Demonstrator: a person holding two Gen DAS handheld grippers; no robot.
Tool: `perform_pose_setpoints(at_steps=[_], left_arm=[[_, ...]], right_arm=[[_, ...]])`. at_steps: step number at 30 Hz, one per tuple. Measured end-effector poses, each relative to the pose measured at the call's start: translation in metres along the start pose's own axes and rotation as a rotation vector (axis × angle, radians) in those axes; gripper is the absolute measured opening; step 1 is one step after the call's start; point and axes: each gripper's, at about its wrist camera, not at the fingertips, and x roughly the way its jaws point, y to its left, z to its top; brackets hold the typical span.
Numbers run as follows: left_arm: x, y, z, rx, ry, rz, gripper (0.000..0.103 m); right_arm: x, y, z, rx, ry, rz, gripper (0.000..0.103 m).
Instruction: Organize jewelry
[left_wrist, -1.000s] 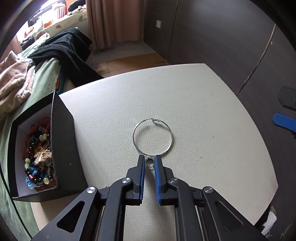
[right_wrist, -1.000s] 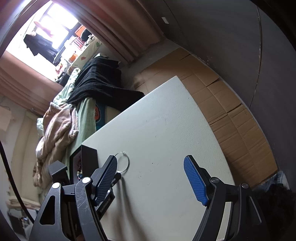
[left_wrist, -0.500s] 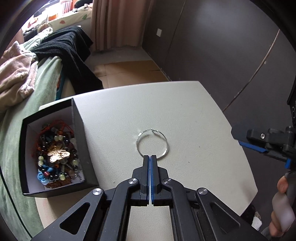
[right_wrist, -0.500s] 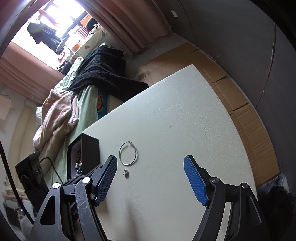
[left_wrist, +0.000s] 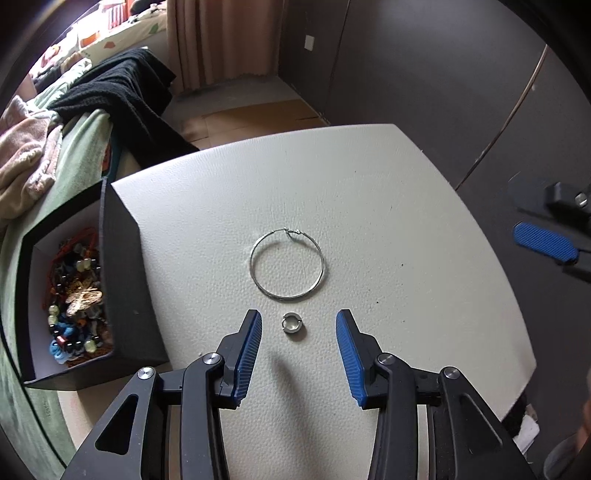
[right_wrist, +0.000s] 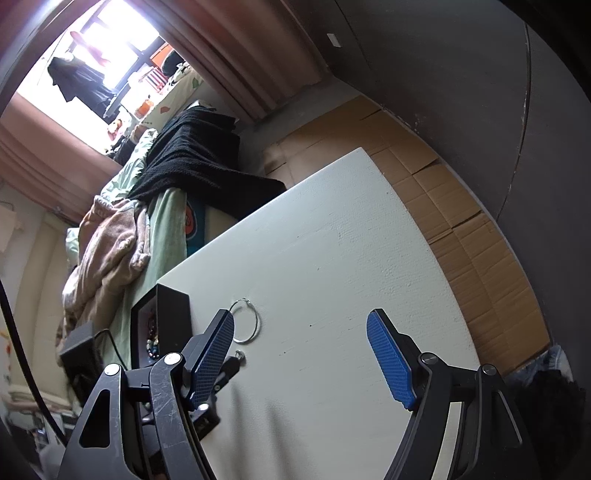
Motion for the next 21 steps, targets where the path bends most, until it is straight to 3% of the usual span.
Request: perform_pose_setpoints(at_steps=[3,4,5,10,21], left_arm=[[0.008,-0.003,0.000,0.012,0.010,0.019,0.036],[0.010,-0.004,-0.001,0.021,0.007,0.037,0.030],[0.010,-0.005,-0.002,0.027,0.001,0.043,0.013],[0.000,0.006,0.001,0.002,-0.015,0.025,0.012],[-0.057,0.053,0.011,-0.145,-0.147,-0.042,0.012]], right_arm=[[-0.001,0.001,0.001,-0.005,0.001,0.003,0.075],[-0.001,0.000,0.001,-0.004,0.000,0.002,0.075],[-0.001,0.000,0.001,-0.003,0.000,0.002,0.075],[0.001,-0.001,0.002,0.002,0.005,0.003,0.075],[0.031,0.018,-0.004,-0.046,0.055,0.004,0.075]])
